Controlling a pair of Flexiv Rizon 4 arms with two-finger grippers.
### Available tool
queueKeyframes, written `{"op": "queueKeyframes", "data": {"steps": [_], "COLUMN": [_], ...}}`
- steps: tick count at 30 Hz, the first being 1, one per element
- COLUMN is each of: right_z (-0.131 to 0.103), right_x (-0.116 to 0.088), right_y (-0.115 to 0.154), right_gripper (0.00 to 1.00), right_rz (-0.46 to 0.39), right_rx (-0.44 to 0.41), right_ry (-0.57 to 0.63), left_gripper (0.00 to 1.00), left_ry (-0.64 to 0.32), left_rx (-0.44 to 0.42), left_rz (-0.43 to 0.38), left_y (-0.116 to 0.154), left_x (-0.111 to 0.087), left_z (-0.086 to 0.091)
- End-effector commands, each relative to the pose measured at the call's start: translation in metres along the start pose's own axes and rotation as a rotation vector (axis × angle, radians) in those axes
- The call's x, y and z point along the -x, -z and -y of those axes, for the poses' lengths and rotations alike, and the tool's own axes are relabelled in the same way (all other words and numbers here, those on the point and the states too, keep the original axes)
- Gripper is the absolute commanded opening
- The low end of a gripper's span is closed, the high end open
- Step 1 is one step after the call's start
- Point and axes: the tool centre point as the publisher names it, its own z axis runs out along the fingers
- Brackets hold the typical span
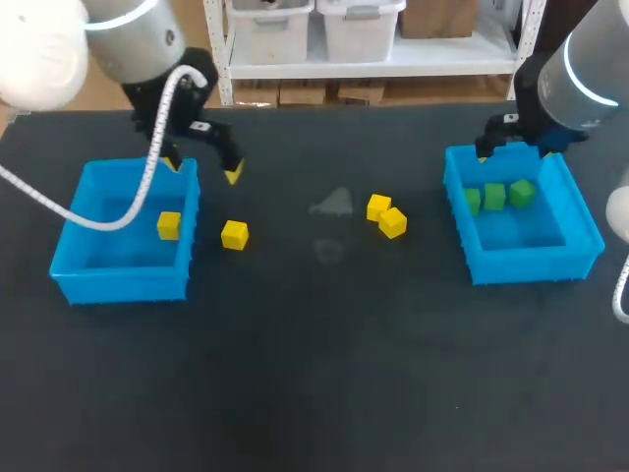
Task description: Put the green cubes in the right bin and the yellow cubes in the left bin.
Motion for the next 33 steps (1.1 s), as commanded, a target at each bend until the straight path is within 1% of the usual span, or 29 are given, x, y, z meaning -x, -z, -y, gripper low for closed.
{"op": "queueKeyframes", "data": {"steps": [1, 4, 7, 11, 16, 23, 33], "right_z": [0.0, 0.0, 0.0, 0.0, 0.0, 0.0, 0.0], "right_x": [-0.001, -0.001, -0.001, -0.001, -0.001, -0.001, -0.001], "right_y": [0.001, 0.001, 0.001, 0.001, 0.001, 0.001, 0.001], "right_gripper": [1.0, 1.0, 1.0, 1.0, 1.0, 1.0, 1.0], "right_rz": [0.004, 0.004, 0.004, 0.004, 0.004, 0.004, 0.004], "right_rx": [-0.002, -0.002, -0.002, -0.002, -0.002, -0.002, -0.002], "right_ry": [0.0, 0.0, 0.0, 0.0, 0.0, 0.0, 0.0], "left_gripper": [1.0, 1.0, 1.0, 1.0, 1.0, 1.0, 1.0], "left_ry": [-0.031, -0.062, -0.086, -0.079, -0.073, -0.066, -0.068], "left_rx": [0.003, 0.018, 0.05, 0.08, 0.091, 0.094, 0.108], "left_rz": [-0.03, -0.054, -0.08, -0.095, -0.102, -0.113, -0.142], "left_y": [-0.01, -0.018, -0.03, -0.042, -0.048, -0.059, -0.072], "left_x": [0.009, 0.006, 0.005, 0.008, 0.009, 0.0, -0.015], "left_z": [0.017, 0.023, 0.024, 0.024, 0.028, 0.032, 0.032]}}
